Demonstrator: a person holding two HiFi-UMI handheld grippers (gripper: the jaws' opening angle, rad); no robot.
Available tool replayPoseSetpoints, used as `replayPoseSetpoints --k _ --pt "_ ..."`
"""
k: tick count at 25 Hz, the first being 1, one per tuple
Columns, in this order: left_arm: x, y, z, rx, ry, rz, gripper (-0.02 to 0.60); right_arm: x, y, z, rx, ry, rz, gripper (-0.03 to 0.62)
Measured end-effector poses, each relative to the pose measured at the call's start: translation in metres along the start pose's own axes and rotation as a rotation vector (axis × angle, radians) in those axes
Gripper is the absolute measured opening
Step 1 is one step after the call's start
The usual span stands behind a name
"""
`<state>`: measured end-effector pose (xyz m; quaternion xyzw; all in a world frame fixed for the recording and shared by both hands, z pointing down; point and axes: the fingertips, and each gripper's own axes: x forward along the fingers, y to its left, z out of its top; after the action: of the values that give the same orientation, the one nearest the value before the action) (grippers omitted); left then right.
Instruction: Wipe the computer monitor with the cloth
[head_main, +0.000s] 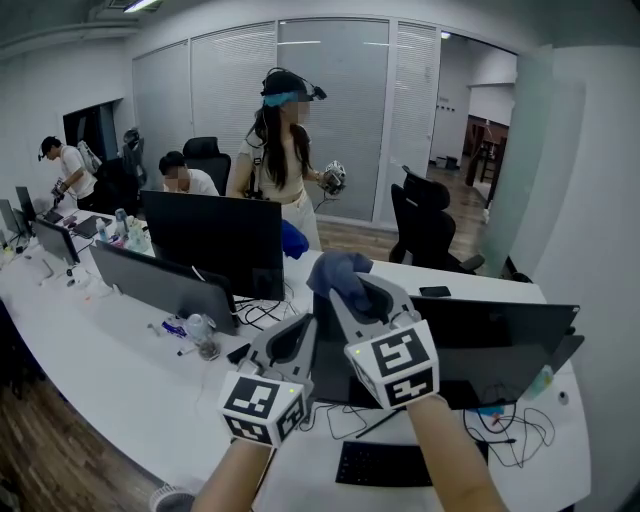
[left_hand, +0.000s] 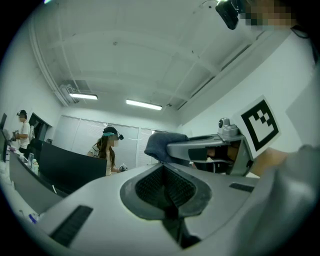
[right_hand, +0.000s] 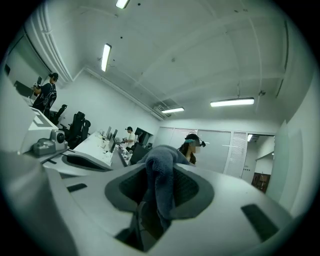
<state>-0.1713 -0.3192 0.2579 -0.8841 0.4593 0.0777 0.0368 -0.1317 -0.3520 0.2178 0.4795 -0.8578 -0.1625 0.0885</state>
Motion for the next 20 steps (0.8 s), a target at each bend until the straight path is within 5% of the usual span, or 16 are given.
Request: replayPoseSetpoints --k 20 --pt "0.015 0.014 -0.026 -0.044 0.032 -0.047 0.006 0.034 0.002 -0.027 -0.201 0.212 -0.012 0.123"
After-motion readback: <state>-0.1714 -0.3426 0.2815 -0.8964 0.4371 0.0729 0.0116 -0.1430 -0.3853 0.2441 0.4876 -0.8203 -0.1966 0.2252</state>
